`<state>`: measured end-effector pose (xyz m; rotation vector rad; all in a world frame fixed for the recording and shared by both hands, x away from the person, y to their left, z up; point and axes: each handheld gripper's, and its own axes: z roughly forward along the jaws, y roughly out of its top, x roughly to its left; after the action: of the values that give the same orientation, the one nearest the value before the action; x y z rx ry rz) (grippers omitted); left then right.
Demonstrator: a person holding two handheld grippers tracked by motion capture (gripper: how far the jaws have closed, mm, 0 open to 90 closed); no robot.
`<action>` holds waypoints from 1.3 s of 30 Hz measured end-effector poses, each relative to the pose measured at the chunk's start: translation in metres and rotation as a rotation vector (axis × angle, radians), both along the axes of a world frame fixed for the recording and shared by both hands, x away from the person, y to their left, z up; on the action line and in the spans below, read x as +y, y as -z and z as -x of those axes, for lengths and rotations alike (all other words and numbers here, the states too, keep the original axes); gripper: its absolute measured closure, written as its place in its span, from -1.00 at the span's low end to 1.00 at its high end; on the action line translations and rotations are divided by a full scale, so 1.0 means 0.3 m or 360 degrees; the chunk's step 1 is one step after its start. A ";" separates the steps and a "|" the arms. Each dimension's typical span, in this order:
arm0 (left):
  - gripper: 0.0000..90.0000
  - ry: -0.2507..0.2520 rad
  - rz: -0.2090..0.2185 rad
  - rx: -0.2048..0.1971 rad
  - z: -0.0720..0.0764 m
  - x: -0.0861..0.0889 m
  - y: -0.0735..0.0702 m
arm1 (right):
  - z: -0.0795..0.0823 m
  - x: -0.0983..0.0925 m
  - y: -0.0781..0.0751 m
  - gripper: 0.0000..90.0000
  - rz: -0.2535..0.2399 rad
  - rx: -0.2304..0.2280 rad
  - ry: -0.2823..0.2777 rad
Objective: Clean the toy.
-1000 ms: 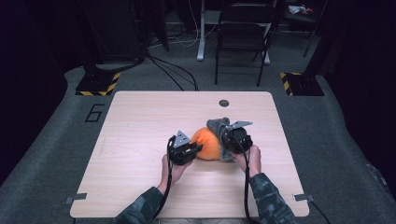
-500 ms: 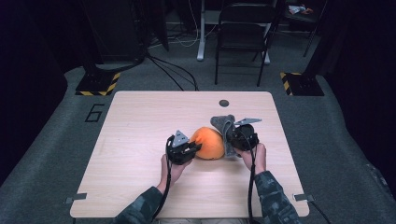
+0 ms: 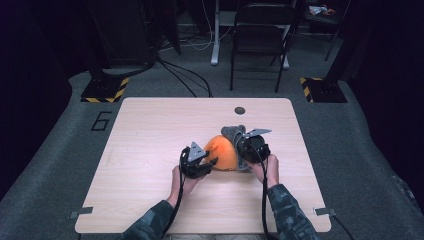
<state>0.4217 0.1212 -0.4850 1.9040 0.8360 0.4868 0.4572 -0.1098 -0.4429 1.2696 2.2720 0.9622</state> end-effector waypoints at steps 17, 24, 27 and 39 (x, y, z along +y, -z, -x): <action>0.78 -0.0014 0.0032 0.0049 -0.010 0.003 -0.011 | 0.070 0.116 -0.088 0.71 0.0003 -0.0159 -0.0156; 0.78 -0.0004 0.0026 0.0055 -0.010 -0.002 -0.008 | 0.061 0.085 -0.063 0.71 0.0058 -0.0128 -0.0113; 0.78 0.0005 0.0030 0.0064 -0.014 0.002 -0.008 | 0.053 0.057 -0.046 0.71 0.0065 -0.0091 -0.0064; 0.78 0.0009 0.0061 0.0055 -0.018 0.009 -0.005 | -0.047 -0.088 0.125 0.71 0.0040 0.0264 0.0112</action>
<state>0.4272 0.1238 -0.4836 1.8837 0.8562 0.4330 0.4714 -0.1361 -0.4804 1.4571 2.3367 0.8293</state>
